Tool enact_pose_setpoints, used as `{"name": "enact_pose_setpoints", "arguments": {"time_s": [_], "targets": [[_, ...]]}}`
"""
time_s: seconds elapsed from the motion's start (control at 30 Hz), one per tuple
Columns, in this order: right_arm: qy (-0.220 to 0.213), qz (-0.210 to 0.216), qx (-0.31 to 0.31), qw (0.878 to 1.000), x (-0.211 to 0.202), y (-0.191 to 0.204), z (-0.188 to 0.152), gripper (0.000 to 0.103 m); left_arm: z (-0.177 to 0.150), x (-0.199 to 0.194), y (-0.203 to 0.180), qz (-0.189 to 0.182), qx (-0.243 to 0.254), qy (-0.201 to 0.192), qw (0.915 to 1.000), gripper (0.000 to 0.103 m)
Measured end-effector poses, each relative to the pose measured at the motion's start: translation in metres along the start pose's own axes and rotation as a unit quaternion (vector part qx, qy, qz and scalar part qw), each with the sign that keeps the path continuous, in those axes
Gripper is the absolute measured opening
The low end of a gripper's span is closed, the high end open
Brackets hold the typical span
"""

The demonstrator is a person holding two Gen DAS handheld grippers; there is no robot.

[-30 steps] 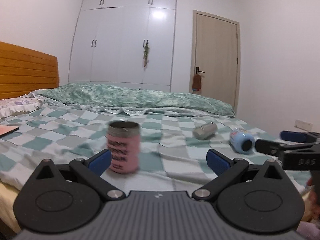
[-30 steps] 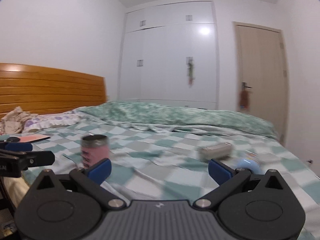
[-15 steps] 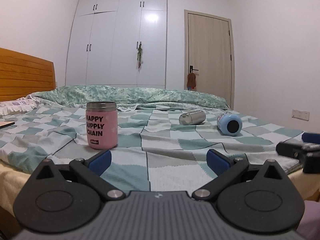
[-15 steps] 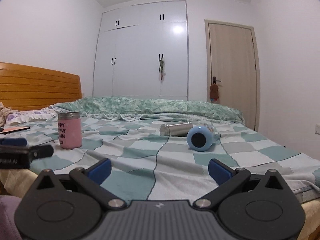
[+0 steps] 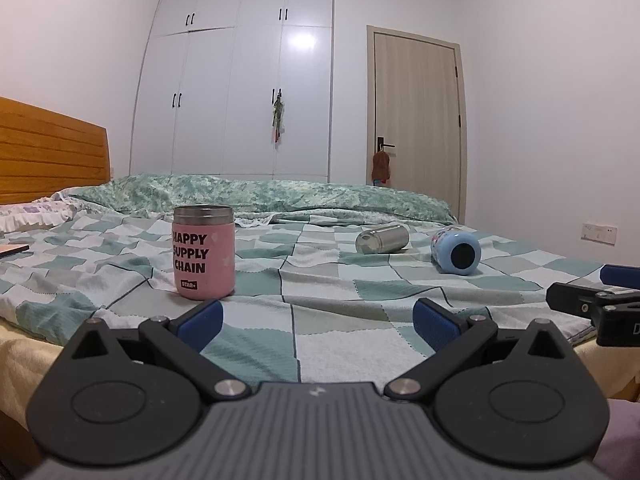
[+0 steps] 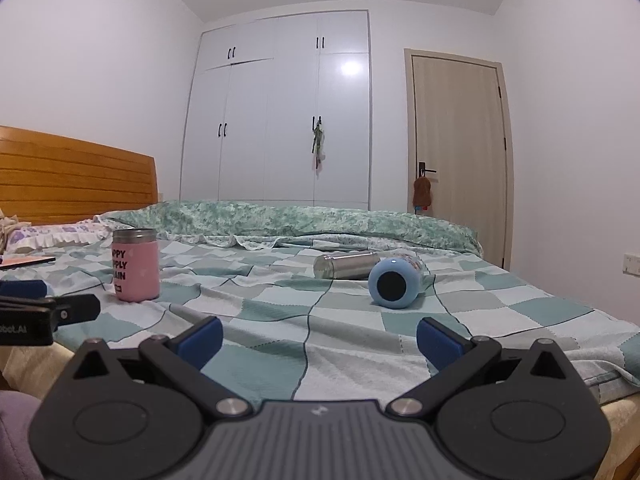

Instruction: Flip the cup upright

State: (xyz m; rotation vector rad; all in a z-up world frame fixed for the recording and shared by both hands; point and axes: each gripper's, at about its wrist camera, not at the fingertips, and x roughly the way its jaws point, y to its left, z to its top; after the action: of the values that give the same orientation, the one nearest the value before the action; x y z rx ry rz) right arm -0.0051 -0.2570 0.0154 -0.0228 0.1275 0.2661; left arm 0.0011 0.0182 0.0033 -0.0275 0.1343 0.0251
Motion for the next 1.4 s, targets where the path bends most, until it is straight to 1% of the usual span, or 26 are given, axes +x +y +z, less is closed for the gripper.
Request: {"name": "enact_pose_setpoints", "arguments": {"time_s": [1.4], "targets": [[-0.004,-0.002,-0.005,1.0,-0.0007,0.0027,-0.0005,0.103,0.0015,-0.0017,-0.0027,-0.004,-0.001,-0.001,1.0,0.103]]}}
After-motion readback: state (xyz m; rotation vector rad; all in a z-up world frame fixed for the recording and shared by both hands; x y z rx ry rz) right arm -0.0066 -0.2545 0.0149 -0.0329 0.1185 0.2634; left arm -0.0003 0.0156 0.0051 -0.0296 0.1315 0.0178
